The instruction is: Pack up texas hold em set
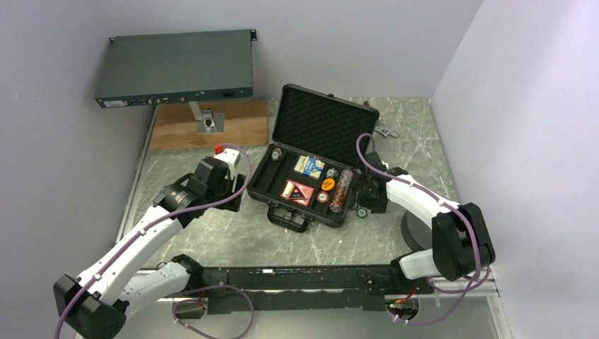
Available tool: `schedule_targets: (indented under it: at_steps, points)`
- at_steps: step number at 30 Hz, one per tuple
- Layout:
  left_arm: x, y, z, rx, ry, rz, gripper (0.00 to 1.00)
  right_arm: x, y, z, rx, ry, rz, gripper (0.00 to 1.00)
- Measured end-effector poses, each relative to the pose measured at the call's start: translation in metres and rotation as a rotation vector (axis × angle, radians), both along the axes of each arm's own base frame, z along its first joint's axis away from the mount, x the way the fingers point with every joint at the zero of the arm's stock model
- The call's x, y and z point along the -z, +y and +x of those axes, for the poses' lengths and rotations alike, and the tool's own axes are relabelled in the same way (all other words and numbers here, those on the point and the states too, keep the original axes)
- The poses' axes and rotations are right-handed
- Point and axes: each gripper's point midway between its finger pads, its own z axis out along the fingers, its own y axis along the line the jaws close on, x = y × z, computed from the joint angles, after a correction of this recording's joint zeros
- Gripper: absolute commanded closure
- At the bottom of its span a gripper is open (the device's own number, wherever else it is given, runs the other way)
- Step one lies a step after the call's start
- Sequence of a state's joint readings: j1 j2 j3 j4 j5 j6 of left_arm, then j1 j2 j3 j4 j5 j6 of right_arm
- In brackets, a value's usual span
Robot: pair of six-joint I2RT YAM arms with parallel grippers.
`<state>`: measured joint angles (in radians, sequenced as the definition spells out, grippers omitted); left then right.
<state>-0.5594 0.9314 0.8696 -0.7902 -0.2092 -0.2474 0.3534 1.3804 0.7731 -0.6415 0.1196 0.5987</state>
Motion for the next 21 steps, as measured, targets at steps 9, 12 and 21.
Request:
schedule_targets:
  at_steps: [9, 12, 21]
  points:
    - [0.0, 0.0, 0.0, -0.002, -0.002, 0.002, 0.24, 0.02, 0.001, -0.011, -0.009, 0.048, -0.008, 0.35]
    - [0.0, 0.001, 0.001, -0.004, -0.003, 0.003, 0.25, 0.021, 0.0, -0.01, 0.005, 0.045, -0.018, 0.36]
    - [0.0, 0.001, 0.001, -0.004, -0.003, 0.004, 0.24, 0.023, -0.002, -0.007, 0.023, 0.067, -0.055, 0.53]
